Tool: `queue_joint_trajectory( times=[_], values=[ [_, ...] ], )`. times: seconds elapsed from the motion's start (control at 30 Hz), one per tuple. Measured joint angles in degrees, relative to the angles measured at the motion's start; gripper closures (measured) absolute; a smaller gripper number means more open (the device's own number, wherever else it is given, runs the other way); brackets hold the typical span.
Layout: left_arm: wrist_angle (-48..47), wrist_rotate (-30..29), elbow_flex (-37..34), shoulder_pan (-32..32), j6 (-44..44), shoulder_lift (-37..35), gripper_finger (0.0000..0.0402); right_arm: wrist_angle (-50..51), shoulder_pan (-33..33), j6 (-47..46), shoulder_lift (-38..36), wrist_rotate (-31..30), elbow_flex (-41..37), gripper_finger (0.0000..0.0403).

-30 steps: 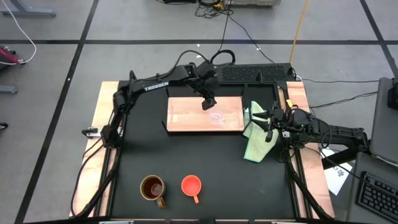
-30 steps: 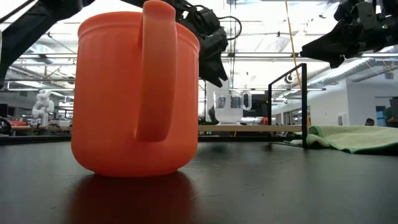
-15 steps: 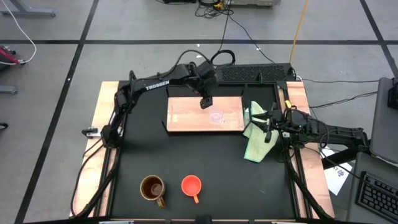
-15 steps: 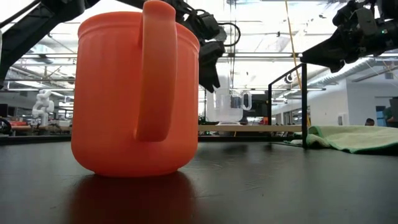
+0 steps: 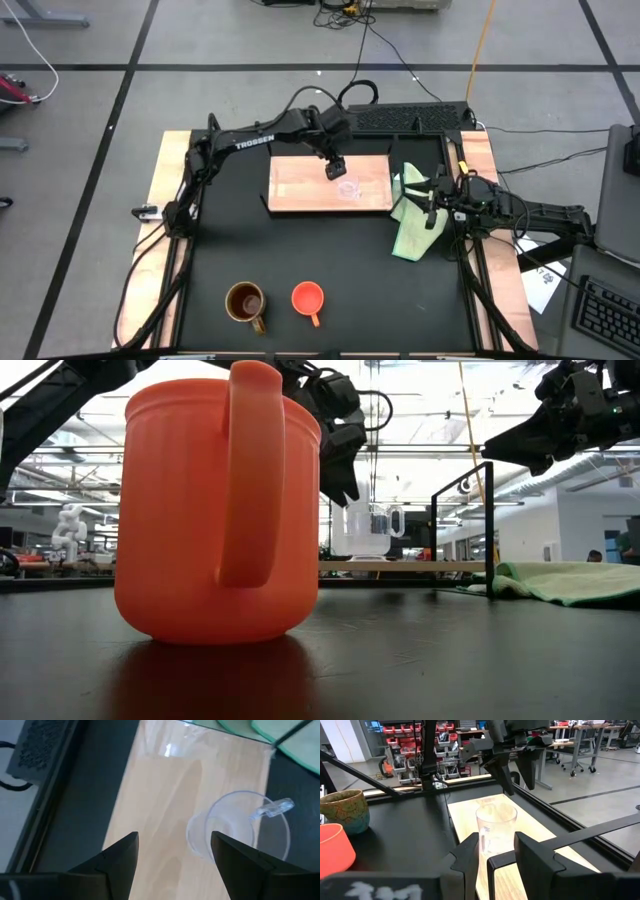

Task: Stack small to large cups/mugs on shelf
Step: Put the transparent mug on the shelf

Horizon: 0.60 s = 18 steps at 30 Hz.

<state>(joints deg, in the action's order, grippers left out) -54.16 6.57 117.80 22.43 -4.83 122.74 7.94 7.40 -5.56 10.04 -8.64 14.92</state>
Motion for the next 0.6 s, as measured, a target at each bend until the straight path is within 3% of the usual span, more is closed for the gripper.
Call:
queue_joint_trajectory(
  times=[0.6],
  values=[
    [-2.3,-0.6,-0.1,-0.5,-1.6,3.8,0.0151,0.0,0.0,0.1,0.0,0.0,0.0,0.0286]
  ],
)
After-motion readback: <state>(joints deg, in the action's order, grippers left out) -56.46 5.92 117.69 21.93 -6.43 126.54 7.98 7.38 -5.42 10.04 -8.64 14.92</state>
